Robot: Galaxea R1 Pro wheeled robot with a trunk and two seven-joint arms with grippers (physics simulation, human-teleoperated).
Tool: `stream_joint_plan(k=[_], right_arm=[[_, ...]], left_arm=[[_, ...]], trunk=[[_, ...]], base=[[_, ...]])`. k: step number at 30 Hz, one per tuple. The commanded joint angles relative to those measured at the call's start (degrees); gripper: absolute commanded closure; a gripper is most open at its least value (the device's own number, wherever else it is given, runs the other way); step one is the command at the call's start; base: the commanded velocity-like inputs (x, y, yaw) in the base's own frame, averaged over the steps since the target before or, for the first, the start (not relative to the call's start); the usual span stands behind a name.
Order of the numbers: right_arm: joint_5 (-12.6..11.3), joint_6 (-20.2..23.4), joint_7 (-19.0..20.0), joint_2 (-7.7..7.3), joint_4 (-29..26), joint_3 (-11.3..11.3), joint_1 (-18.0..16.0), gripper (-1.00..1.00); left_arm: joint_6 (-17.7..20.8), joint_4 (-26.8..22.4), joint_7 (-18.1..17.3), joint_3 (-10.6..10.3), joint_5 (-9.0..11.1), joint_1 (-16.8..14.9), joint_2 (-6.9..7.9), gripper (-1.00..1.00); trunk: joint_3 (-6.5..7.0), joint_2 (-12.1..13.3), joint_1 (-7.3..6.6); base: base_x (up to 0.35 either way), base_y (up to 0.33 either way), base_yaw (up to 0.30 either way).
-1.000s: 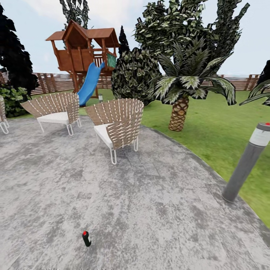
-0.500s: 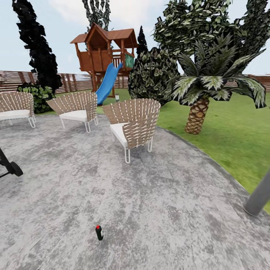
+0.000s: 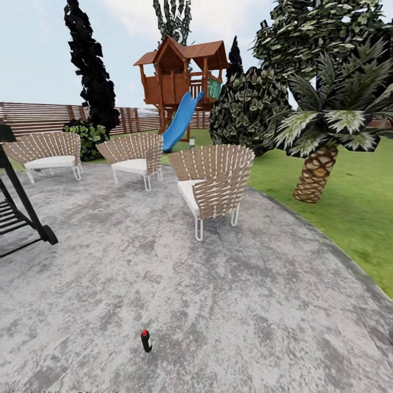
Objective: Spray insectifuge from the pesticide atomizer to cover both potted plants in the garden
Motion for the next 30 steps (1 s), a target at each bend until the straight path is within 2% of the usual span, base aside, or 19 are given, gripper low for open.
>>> stream_joint_plan(k=[1, 12, 17, 20, 23, 24, 25, 26, 30], right_arm=[[0.01, -0.16, 0.02, -0.01, 0.04, 0.02, -0.02, -1.00], [0.01, -0.16, 0.02, -0.01, 0.02, 0.02, -0.02, -1.00], [0.01, -0.16, -0.01, 0.00, -0.02, 0.02, -0.02, -1.00], [-0.04, -0.16, -0.26, 0.09, -1.11, -0.04, -0.05, -1.00], [-0.07, -0.12, -0.32, 0.15, -4.83, -0.06, -0.49, -1.00], [-0.07, -0.01, -0.35, 0.16, -8.49, -0.06, -2.22, -1.00], [-0.09, 0.03, -0.37, 0.16, -9.53, -0.06, -3.24, -1.00], [-0.13, 0.19, -0.40, 0.23, -10.67, -0.07, -5.94, -1.00], [-0.16, 1.47, -0.21, 0.69, -10.95, -0.07, -11.20, -1.00]], left_arm=[[-0.20, 0.06, 0.22, -0.07, -0.07, -0.05, -0.01, -1.00], [-0.21, 0.04, 0.22, -0.07, 0.04, -0.05, -0.02, -1.00], [-0.14, -0.30, 0.24, 0.03, 0.07, -0.11, -0.10, -1.00], [0.43, -0.59, 0.30, 0.08, 0.85, -0.72, -0.01, -1.00], [0.74, -0.61, 0.12, 0.05, 1.79, -3.08, 0.00, -1.00], [0.86, -0.25, -0.20, 0.04, 2.37, -6.55, 0.02, -1.00], [0.89, -0.14, -0.27, 0.03, 2.55, -7.79, 0.00, -1.00], [0.94, -0.07, -0.34, 0.03, 2.78, -9.67, -0.15, -1.00], [1.01, 0.01, -0.32, 0.06, 2.96, -12.19, -0.52, -1.00]], trunk=[[-0.05, -0.02, -0.01], [-0.05, -0.02, -0.01], [-0.05, -0.02, -0.01], [-0.05, -0.02, -0.01], [-0.05, -0.02, -0.01], [-0.05, -0.02, -0.01], [-0.05, -0.02, -0.01], [-0.05, -0.02, -0.01], [-0.05, -0.02, -0.01]], base=[[0.025, -0.268, 0.277], [0.003, -0.243, 0.264], [0.000, -0.041, 0.069], [0.000, -0.008, 0.014], [0.000, -0.002, 0.003], [0.000, 0.000, 0.000], [0.000, 0.000, 0.000], [0.000, 0.000, 0.000], [0.000, 0.000, 0.000]])
